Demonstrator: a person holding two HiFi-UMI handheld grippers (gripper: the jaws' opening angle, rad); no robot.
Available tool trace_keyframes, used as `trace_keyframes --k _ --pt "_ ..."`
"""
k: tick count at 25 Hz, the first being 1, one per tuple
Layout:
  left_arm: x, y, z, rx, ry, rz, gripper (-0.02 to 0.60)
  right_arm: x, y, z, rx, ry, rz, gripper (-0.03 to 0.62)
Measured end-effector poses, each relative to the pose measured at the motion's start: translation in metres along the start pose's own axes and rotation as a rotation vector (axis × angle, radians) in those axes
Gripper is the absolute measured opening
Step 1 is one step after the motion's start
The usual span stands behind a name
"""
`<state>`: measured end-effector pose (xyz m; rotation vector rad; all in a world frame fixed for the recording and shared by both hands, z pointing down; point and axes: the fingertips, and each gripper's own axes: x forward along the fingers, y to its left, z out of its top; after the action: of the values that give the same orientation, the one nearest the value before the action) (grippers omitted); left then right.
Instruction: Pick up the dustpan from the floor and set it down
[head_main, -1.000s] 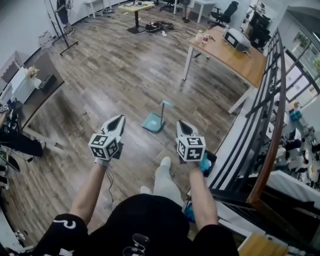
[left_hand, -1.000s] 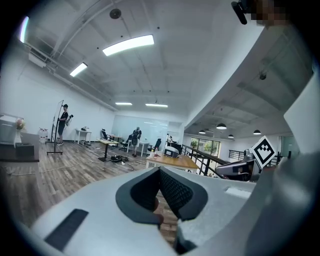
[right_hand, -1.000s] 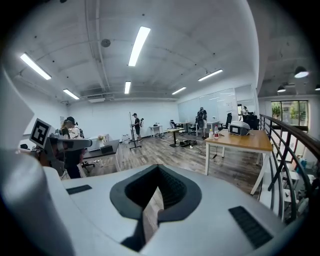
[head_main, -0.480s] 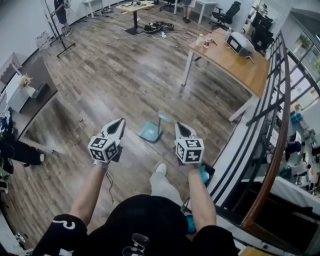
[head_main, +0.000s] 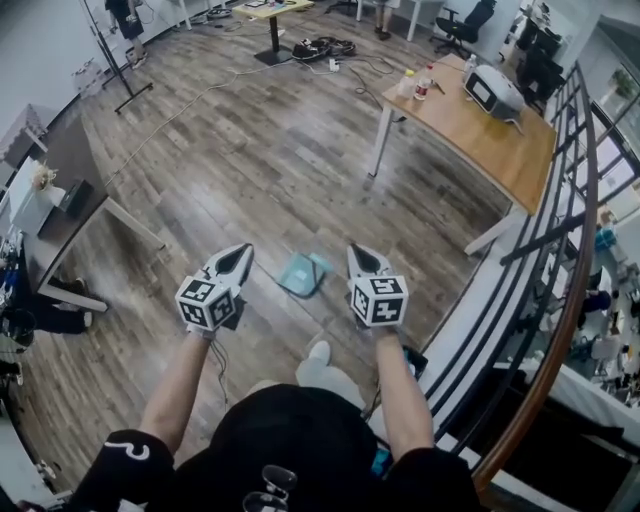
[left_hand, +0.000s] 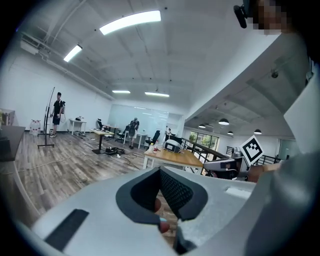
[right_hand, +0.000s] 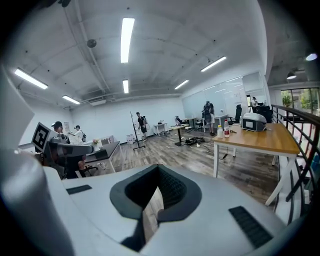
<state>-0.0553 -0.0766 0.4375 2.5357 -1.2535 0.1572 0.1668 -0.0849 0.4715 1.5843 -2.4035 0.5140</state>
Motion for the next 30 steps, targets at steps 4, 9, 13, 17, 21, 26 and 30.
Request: trace_keyframes --k 4,9,13,17,21,26,30 --pt "0.024 0.004 -0.002 0.002 0.019 0.006 -0.002 0.027 -0.015 0.002 0.002 0.012 0.029 -0.005" --pt "0.041 0.006 -0.008 0.034 0.049 0.032 -0.002 0.044 -0.025 0.006 -0.004 0.02 0.06 -0.005" --pt "0.046 0.016 -0.003 0.011 0.025 0.051 -0.002 0.054 -0.025 0.007 -0.012 0.03 0.075 -0.005" --pt "0.049 0.028 -0.006 0.005 0.025 0.065 -0.002 0.065 -0.023 0.004 -0.021 0.048 0.084 -0.005" --pt "0.051 0.039 -0.01 0.007 0.03 0.068 -0.002 0.078 -0.017 -0.002 -0.035 0.064 0.092 -0.005" --pt "0.06 0.048 -0.019 -0.003 0.029 0.077 -0.002 0.091 -0.014 -0.014 -0.064 0.089 0.114 -0.005" --pt "0.067 0.059 -0.029 -0.006 0.032 0.078 -0.002 0.107 -0.011 -0.032 -0.078 0.117 0.133 -0.005"
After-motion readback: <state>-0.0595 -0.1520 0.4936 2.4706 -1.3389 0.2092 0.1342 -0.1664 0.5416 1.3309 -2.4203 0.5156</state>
